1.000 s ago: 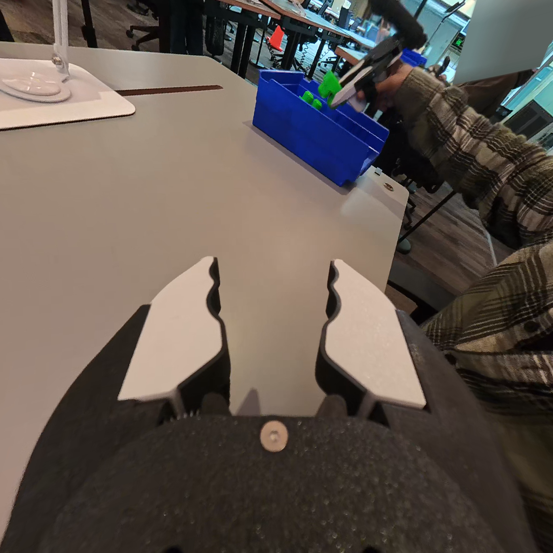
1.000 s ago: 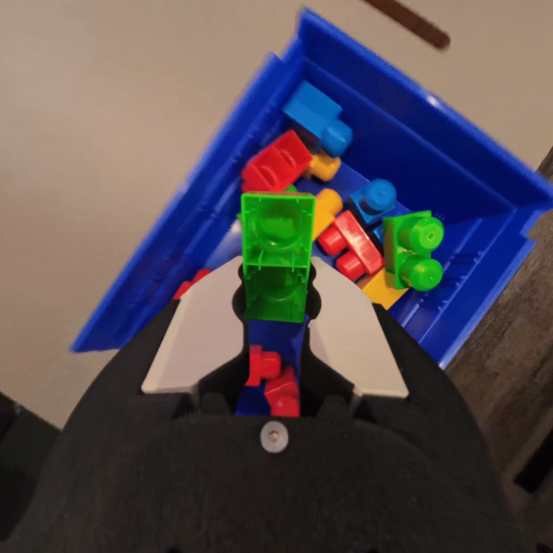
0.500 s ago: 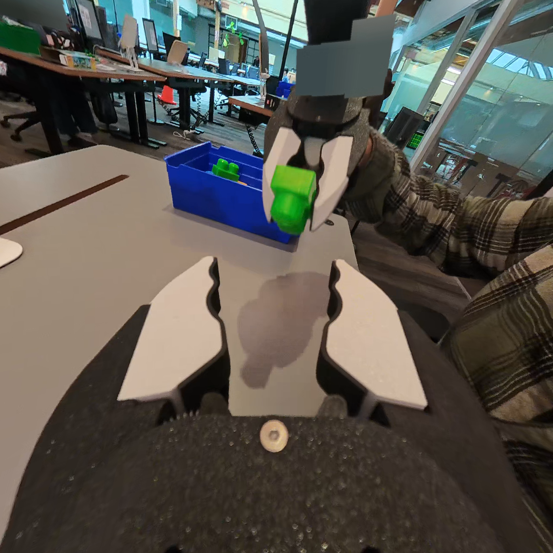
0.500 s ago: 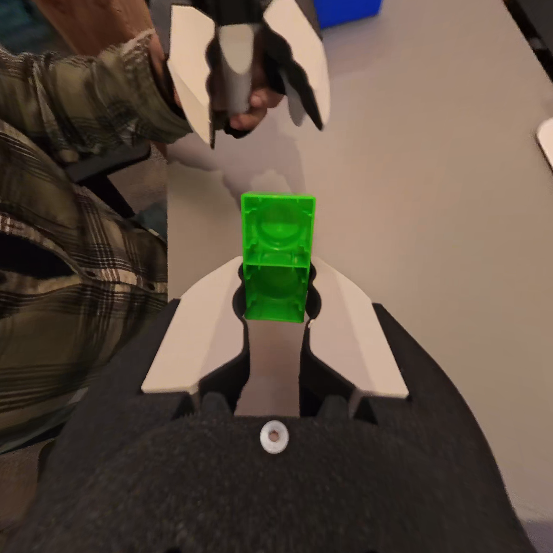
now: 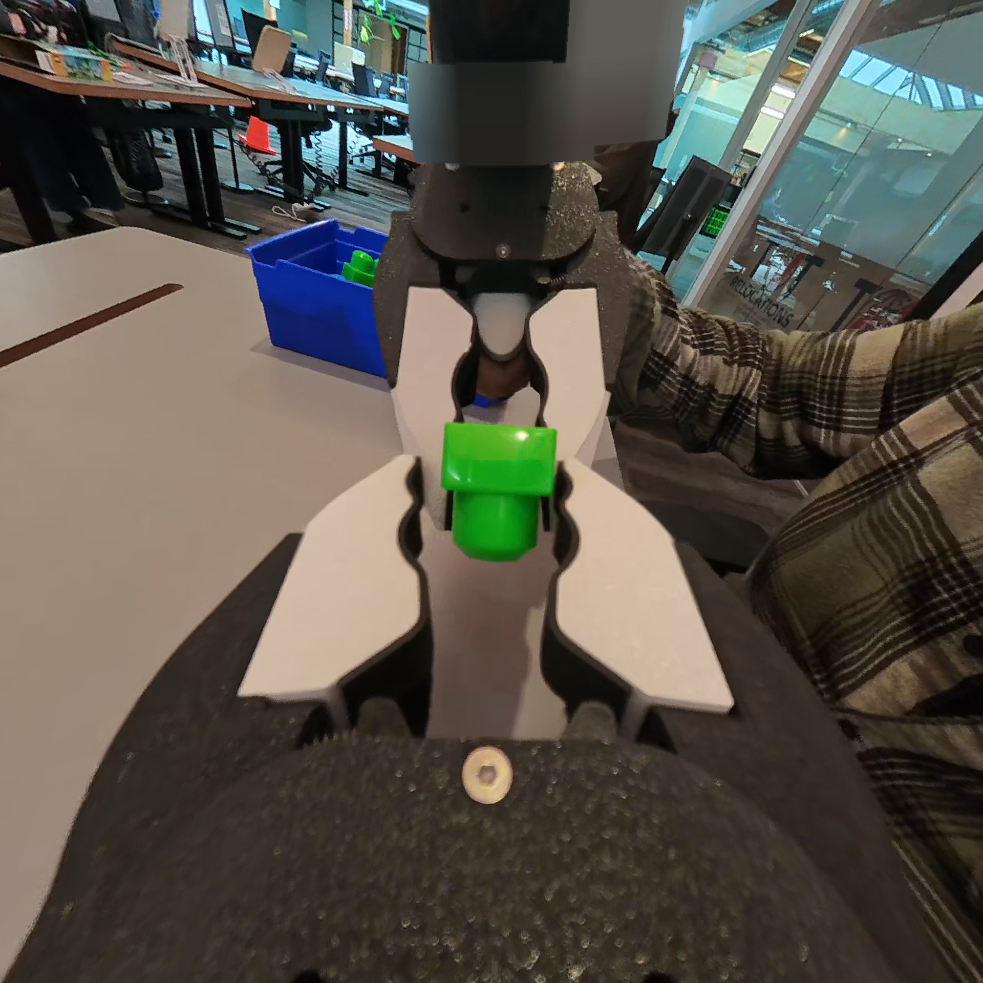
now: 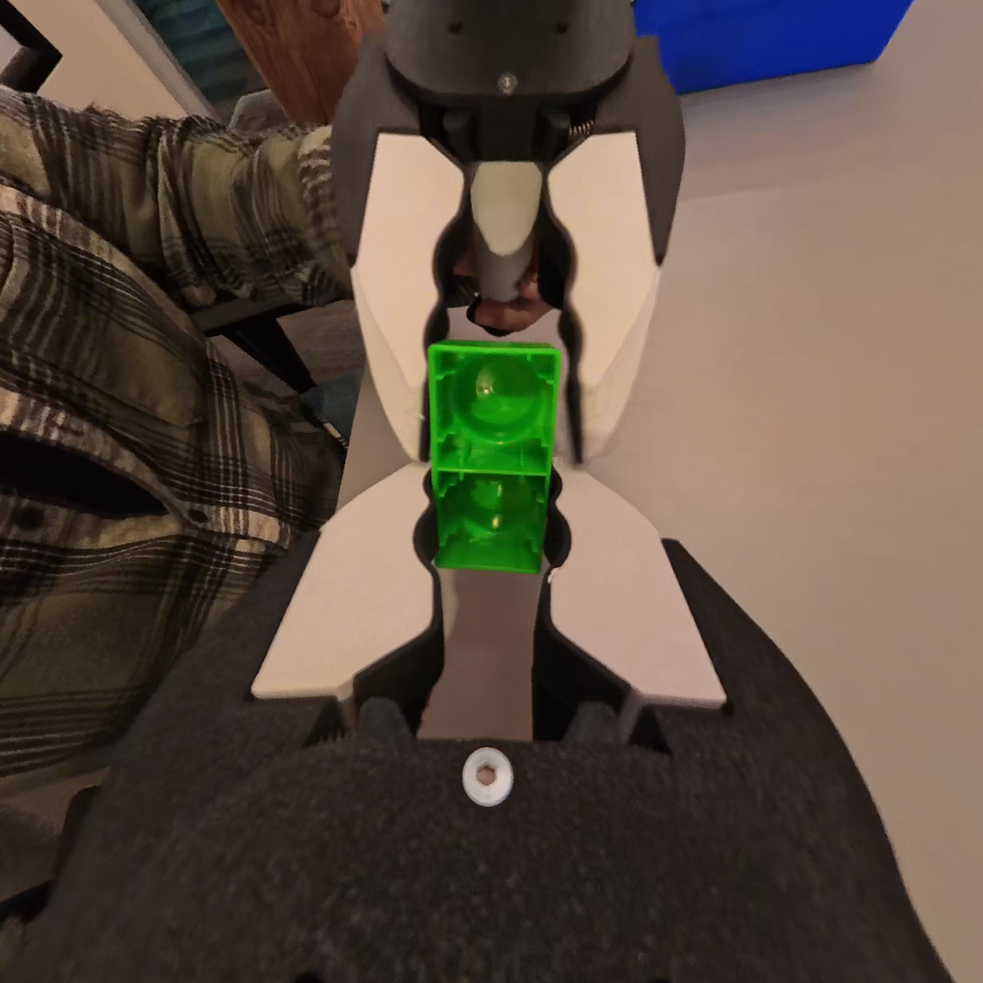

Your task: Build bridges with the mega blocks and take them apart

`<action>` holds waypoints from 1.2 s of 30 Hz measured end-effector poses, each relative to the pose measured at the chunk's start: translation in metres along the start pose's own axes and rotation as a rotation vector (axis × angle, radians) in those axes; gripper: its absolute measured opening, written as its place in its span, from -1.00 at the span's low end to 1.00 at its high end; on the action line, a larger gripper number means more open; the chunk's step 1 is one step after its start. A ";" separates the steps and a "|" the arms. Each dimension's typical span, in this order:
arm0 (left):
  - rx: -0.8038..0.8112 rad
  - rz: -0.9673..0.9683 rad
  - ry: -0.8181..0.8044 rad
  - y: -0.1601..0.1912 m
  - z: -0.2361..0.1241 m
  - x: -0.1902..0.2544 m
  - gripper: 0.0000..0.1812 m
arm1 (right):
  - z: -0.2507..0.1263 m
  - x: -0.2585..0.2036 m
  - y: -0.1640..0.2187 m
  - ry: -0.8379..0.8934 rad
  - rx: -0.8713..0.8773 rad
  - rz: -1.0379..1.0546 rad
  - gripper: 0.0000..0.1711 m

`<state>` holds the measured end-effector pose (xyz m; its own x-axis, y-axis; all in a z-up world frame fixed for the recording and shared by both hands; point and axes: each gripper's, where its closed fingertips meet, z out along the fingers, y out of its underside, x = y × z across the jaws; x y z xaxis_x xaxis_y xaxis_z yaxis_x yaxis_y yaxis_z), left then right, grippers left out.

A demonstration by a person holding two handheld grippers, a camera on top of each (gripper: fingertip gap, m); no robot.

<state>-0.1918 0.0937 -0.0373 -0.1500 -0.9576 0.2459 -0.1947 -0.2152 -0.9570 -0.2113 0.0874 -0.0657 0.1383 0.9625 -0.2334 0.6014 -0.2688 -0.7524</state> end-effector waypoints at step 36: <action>-0.364 -0.504 -1.210 0.096 -0.476 -0.153 -0.56 | -0.031 -0.032 0.095 0.386 0.379 0.346 0.09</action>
<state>-0.6493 0.3104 -0.0930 0.9134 -0.3978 0.0859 -0.2454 -0.7068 -0.6634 -0.1346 0.0319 -0.1102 0.5905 0.7425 -0.3162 0.1612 -0.4924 -0.8553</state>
